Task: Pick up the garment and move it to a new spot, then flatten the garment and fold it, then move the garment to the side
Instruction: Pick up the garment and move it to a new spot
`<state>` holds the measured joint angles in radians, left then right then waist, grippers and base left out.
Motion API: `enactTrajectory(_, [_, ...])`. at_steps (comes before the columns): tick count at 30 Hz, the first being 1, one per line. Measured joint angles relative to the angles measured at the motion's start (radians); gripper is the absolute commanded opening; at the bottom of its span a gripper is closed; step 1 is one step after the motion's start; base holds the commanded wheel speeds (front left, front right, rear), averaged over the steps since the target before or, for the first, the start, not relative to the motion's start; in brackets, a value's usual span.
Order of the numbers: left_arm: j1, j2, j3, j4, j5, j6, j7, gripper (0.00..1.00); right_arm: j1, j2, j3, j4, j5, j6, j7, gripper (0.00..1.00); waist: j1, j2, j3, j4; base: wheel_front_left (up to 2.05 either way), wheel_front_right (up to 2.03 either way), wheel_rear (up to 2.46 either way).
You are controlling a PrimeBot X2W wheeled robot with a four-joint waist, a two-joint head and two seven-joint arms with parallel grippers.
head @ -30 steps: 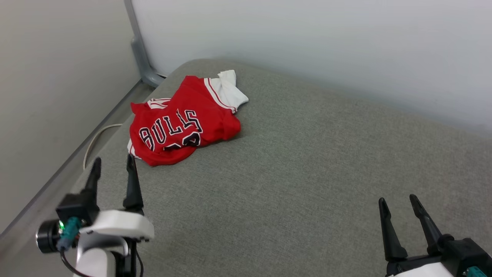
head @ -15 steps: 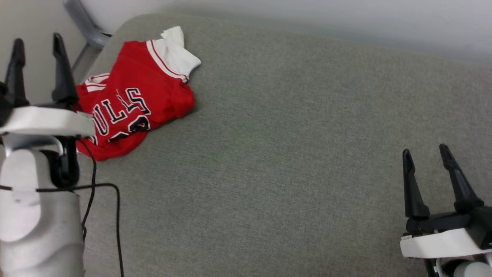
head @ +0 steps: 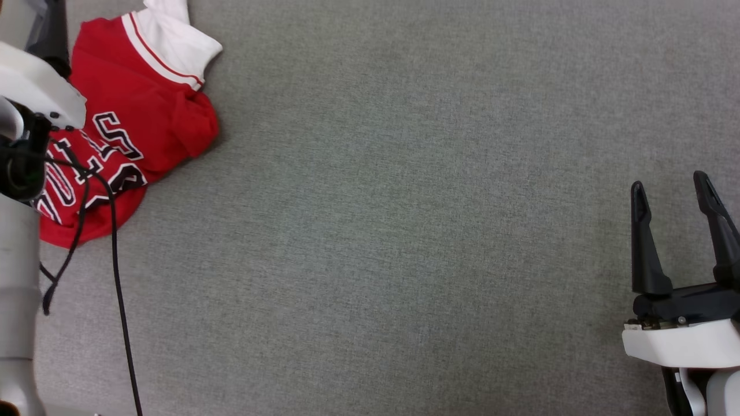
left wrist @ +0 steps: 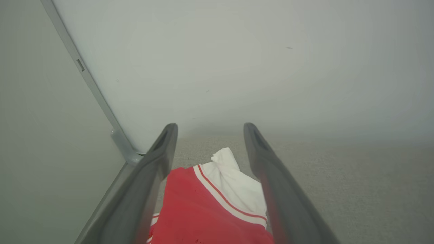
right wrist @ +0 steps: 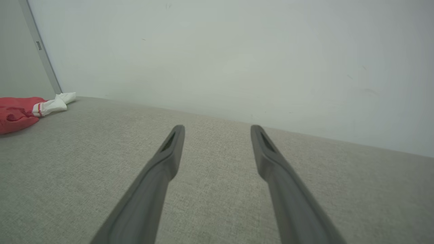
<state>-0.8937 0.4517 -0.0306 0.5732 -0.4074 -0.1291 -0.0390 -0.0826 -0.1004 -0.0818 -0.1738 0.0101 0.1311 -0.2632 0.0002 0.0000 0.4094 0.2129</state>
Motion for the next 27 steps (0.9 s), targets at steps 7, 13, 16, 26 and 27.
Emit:
enactTrajectory(7, [-0.078,0.071,-0.141,0.057,-0.17,0.0,0.312,1.0,-0.012,-0.006,-0.001,-0.007,-0.002,0.0,0.0,1.0,-0.0001,0.0,0.04,-0.015,0.0,0.0,0.0])
enactTrajectory(13, [-0.124,0.1,-0.249,0.083,-0.264,0.0,0.588,1.0,-0.028,-0.019,0.0,-0.006,-0.001,0.0,0.0,1.0,-0.0001,0.0,0.068,-0.027,0.0,0.0,0.0])
enactTrajectory(16, [-0.143,0.1,-0.272,0.104,-0.31,0.0,0.679,1.0,-0.039,-0.022,0.001,-0.007,-0.001,0.0,0.0,1.0,-0.0001,0.0,0.083,-0.032,0.0,0.0,0.0])
enactTrajectory(26, [-0.152,0.089,-0.36,0.244,-0.347,0.0,0.833,1.0,-0.062,-0.025,0.007,-0.01,-0.001,0.0,0.0,1.0,-0.0002,0.0,0.134,-0.061,0.0,0.0,0.0])
enactTrajectory(27, [-0.158,0.091,-0.362,0.258,-0.347,0.0,0.837,1.0,-0.062,-0.025,0.009,-0.009,-0.001,0.0,0.0,1.0,-0.0002,0.0,0.137,-0.065,0.0,0.0,0.0])
